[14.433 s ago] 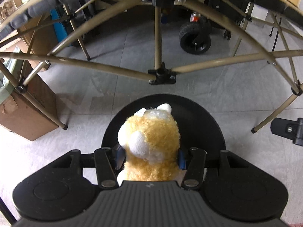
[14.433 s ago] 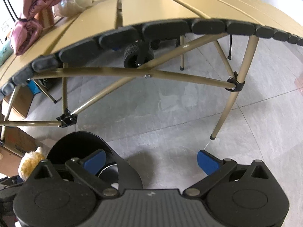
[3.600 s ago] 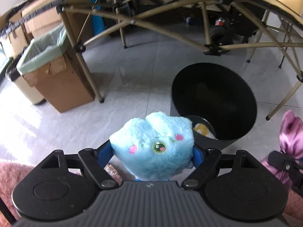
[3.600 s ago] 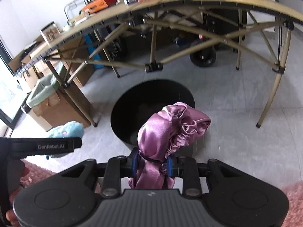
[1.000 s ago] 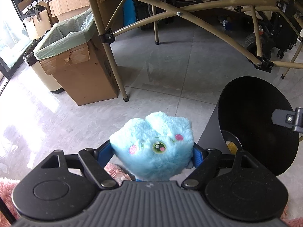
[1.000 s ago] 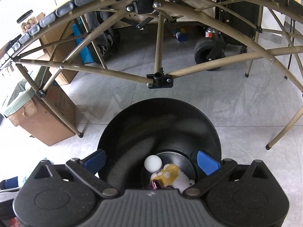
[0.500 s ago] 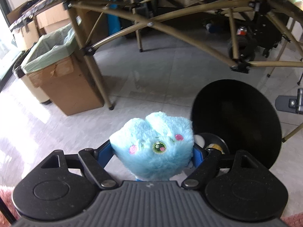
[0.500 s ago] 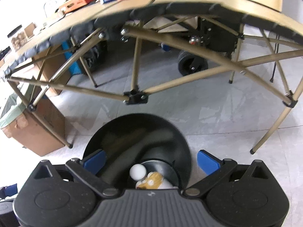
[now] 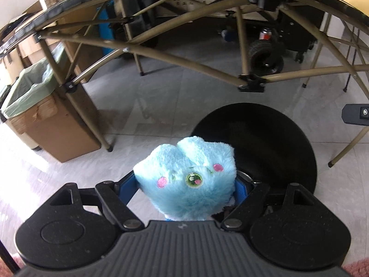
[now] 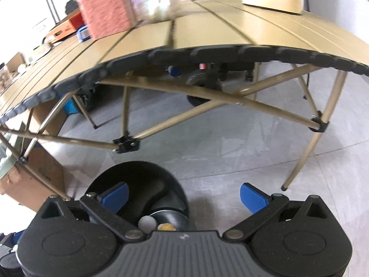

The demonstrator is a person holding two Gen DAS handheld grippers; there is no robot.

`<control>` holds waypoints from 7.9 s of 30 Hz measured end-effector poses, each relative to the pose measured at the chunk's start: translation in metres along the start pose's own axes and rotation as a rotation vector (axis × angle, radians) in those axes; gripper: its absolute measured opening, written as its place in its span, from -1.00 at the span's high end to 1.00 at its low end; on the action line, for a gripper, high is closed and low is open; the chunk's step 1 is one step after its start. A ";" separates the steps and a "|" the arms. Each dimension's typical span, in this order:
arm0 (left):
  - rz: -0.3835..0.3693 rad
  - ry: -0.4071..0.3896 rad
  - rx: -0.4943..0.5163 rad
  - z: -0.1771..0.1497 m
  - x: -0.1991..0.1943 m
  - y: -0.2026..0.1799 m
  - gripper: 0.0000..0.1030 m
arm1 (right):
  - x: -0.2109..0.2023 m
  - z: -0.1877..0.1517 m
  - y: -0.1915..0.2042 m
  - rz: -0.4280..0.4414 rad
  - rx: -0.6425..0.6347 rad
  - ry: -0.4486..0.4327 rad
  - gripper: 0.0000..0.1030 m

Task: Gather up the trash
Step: 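Move the left gripper over the bin and open it to drop the blue plush, then raise both open tools back toward the table, then close the left gripper on the pink sponge while the right gripper reaches the purple cloth, then close the right gripper on the clear plastic bag beside the purple pouch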

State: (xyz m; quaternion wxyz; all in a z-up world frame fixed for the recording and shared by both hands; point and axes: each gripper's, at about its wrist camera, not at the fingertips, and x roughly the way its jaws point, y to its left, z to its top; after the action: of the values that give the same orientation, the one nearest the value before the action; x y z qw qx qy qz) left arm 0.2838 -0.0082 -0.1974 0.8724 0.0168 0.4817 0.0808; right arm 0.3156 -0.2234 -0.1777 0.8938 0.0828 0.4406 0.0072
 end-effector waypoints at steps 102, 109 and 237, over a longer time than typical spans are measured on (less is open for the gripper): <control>-0.161 -0.510 0.054 0.065 -0.104 -0.042 -1.00 | -0.109 0.019 -0.043 0.011 -0.002 -0.530 -1.00; -0.146 -0.564 -0.015 0.096 -0.105 -0.033 -1.00 | -0.120 0.039 -0.034 0.027 -0.024 -0.643 -1.00; -0.118 -0.636 -0.047 0.230 -0.061 -0.021 -0.37 | 0.009 0.183 0.025 0.164 0.006 -0.439 0.53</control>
State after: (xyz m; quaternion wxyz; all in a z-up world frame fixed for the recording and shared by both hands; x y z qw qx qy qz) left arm 0.4482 -0.0275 -0.0259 0.9826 -0.0068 0.1829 0.0319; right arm 0.4670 -0.2235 -0.0713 0.9644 0.1204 0.2277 0.0604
